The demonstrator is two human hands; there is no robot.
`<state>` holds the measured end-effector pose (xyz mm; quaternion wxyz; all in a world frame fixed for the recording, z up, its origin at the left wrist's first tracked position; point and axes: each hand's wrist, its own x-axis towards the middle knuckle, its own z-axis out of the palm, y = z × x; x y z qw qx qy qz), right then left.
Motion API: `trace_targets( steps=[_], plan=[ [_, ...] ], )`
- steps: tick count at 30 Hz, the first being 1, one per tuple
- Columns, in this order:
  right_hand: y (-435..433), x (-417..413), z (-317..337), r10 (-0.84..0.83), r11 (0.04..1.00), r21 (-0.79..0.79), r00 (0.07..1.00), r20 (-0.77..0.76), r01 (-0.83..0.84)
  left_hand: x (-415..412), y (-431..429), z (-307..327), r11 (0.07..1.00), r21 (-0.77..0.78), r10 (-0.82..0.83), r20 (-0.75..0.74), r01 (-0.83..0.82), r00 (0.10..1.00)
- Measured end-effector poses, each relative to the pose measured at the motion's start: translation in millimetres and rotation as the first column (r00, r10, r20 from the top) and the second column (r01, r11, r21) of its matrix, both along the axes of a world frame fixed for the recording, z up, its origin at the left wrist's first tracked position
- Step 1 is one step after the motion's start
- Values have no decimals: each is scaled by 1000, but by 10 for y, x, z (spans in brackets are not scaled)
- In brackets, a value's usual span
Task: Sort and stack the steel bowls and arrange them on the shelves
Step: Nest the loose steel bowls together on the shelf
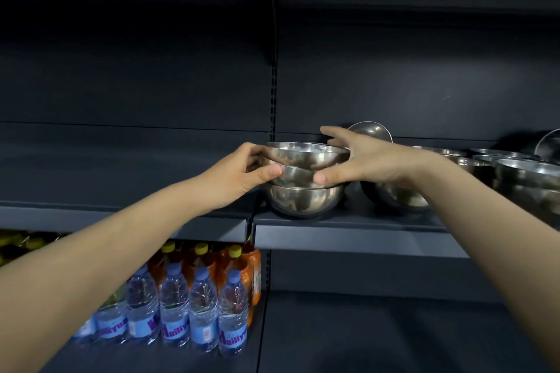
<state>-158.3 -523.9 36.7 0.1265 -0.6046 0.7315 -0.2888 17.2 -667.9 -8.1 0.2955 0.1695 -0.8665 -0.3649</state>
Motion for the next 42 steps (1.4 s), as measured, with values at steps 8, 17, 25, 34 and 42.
trace_targets(
  steps=[8,17,25,34,42],
  plan=[
    [-39,-18,-78,-47,992,-112,999,27,49,-21,43,30,1000,7,22,-104,-21,994],
    [-3,-13,49,6,997,-79,1000,-28,-9,-10,89,40,999,-31,-13,70,15,997],
    [-1,-6,32,-29,1000,0,995,-98,30,28,58,162,999,-35,-29,240,38,970],
    [15,5,-6,-40,999,-15,998,-50,39,1,13,212,999,-35,-10,197,18,980],
    [21,21,-27,-52,997,-58,999,9,52,-14,-127,192,999,10,-45,137,44,990]
  ],
)
